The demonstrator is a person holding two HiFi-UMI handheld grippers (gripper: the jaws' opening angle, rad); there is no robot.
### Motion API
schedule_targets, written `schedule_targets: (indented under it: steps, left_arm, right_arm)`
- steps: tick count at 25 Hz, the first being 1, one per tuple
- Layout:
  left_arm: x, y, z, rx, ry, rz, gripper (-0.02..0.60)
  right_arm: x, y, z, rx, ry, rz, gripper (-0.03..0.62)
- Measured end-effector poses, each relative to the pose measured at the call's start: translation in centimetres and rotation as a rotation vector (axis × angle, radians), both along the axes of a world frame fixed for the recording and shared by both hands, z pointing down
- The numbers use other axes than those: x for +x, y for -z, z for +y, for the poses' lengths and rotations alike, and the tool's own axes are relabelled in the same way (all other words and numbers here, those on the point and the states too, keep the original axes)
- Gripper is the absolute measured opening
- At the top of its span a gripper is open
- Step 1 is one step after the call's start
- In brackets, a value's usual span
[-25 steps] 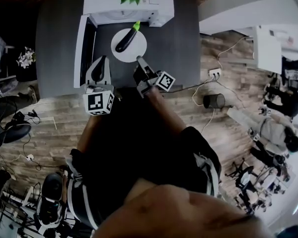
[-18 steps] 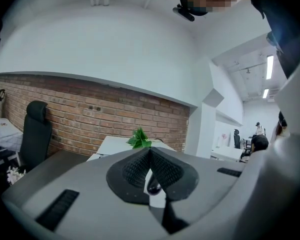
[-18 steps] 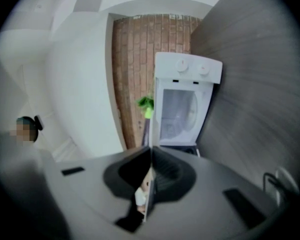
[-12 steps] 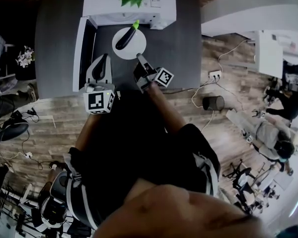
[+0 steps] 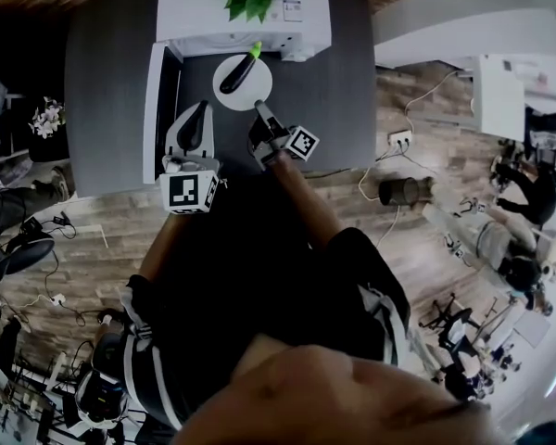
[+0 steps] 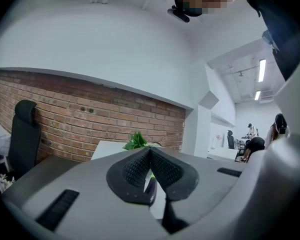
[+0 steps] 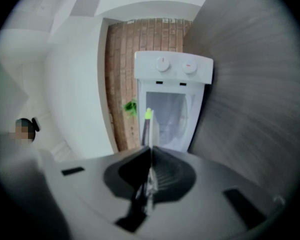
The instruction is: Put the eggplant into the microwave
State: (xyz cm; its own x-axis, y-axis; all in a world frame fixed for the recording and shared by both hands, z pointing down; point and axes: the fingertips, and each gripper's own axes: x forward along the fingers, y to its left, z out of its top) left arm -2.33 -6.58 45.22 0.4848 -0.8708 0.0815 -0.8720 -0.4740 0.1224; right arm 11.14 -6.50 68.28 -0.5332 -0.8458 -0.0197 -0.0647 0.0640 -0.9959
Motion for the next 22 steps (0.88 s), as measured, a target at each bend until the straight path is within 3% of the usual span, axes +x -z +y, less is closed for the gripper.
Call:
schedule_targets:
  steps: [6, 22]
  left_arm:
    - [-0.3, 0.1, -0.3, -0.003, 0.003, 0.000, 0.037]
    - [-2.4, -1.0, -1.2, -0.009, 0.025, -0.037, 0.037]
  right_arm:
    - [-0.1, -2.2, -2.4, -0.001, 0.006, 0.044, 0.037]
    - [-0.7, -8.2, -8.2, -0.064, -0.043, 0.027, 0.037]
